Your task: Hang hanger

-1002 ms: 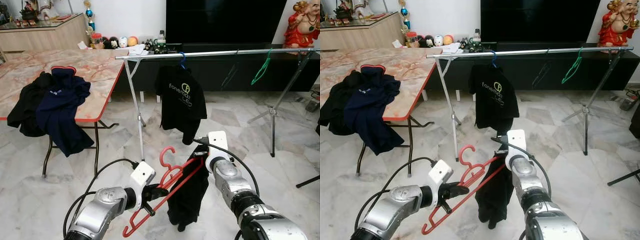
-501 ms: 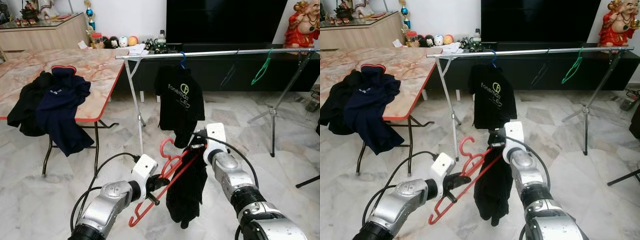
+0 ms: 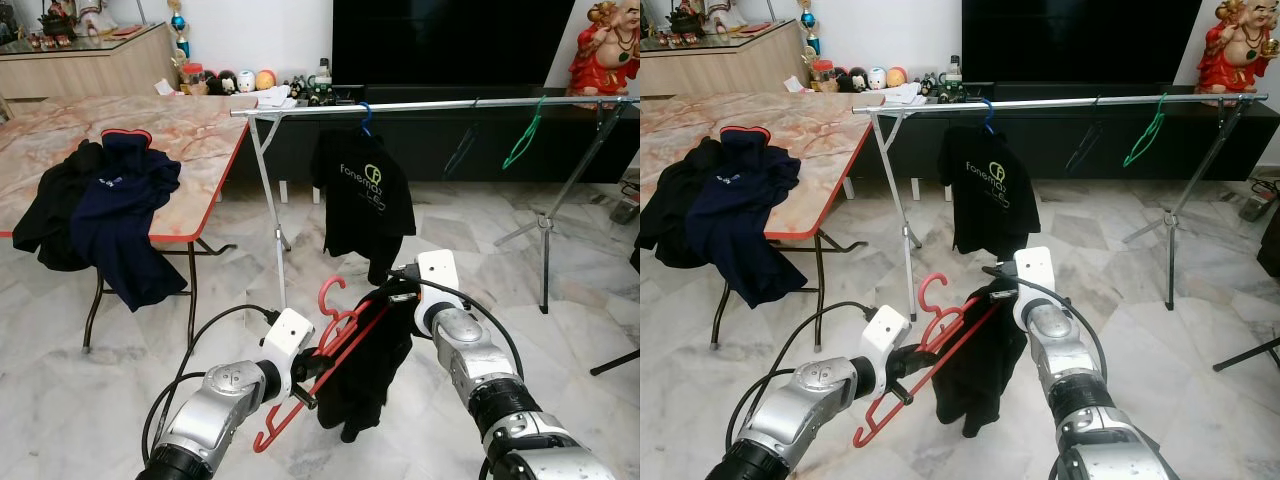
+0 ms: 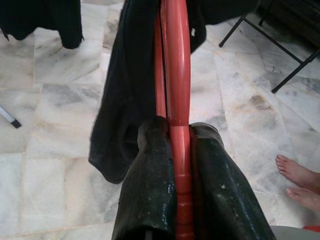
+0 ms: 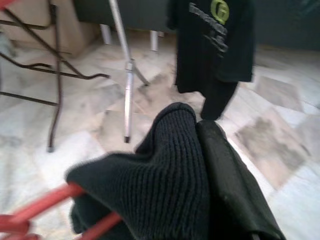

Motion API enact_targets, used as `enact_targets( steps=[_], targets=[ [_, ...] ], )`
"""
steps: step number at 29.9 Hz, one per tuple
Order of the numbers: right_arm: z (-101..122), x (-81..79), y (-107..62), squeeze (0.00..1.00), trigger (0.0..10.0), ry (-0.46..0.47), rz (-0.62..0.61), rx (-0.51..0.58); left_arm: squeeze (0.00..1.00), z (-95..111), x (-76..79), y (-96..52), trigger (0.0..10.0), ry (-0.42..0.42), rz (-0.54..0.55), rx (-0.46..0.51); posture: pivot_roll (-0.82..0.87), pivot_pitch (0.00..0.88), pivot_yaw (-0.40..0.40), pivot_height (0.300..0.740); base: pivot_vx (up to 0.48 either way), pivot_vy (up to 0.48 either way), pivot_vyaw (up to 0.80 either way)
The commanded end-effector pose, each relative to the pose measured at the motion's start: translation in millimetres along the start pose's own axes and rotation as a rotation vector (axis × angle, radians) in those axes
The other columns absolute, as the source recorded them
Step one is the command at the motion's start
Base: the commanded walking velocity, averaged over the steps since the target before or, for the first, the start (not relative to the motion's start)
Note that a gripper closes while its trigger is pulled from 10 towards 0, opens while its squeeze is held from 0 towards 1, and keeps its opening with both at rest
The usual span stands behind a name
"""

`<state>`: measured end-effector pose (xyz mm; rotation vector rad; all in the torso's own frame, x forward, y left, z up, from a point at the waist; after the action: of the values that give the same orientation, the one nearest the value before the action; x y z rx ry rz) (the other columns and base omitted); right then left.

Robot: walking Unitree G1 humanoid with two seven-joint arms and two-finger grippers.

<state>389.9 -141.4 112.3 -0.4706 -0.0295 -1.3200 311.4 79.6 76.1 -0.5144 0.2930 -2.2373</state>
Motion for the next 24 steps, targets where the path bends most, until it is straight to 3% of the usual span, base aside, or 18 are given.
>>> enact_targets(
  steps=[1,3,5,10,15,19,24],
  targets=[
    [10.1,-4.5,-0.4,0.00,10.0,0.001,0.046,0.045,0.00,5.1,-3.1,-2.0,10.0,0.000,0.002,0.029,-0.01,0.000,0.018,0.740,0.000,0.000,0.00],
    [24.6,-12.1,-4.8,0.00,10.0,0.015,0.167,0.139,0.00,10.4,2.5,-1.0,10.0,-0.019,-0.043,0.056,-0.01,0.000,0.019,0.740,0.000,0.000,0.00],
    [31.2,-10.2,-6.6,0.00,10.0,0.016,0.175,0.170,0.00,12.0,4.0,-1.2,10.0,-0.026,-0.057,0.066,-0.01,0.000,0.021,0.740,0.000,0.000,0.00],
    [33.6,-3.3,-11.0,0.00,10.0,-0.090,0.191,0.161,0.00,13.9,2.4,0.7,10.0,-0.025,-0.042,0.073,-0.01,0.000,0.019,0.740,0.000,0.000,0.00],
    [37.2,-17.9,-20.9,0.00,10.0,0.029,0.328,0.223,0.00,15.4,1.6,2.5,10.0,-0.027,-0.038,0.076,-0.01,0.000,0.020,0.740,0.000,0.000,0.00],
    [29.9,-33.3,-39.3,0.00,10.0,-0.019,0.490,0.281,0.00,12.0,5.7,-1.3,10.0,-0.040,-0.072,0.075,-0.01,0.002,0.025,0.740,0.000,0.000,0.00],
    [9.5,-28.2,-42.6,0.00,10.0,-0.084,0.478,0.220,0.00,12.8,2.6,-1.9,10.0,-0.046,-0.056,0.085,-0.01,0.002,0.022,0.740,0.000,0.000,0.00]
  ],
)
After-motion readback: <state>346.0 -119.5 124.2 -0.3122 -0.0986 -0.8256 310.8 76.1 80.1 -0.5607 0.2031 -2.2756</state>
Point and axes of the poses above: a point about 5 cm out from each wrist's last joint towards the gripper, its own y axis pointing out of the wrist towards the gripper, its own z axis along the axis of the wrist's last joint, x = y × z, the point moved 1 cm from there along y, pointing out of the wrist towards the gripper, and after that the axes turned 11 degrees about -y, right-handed, at the moved point
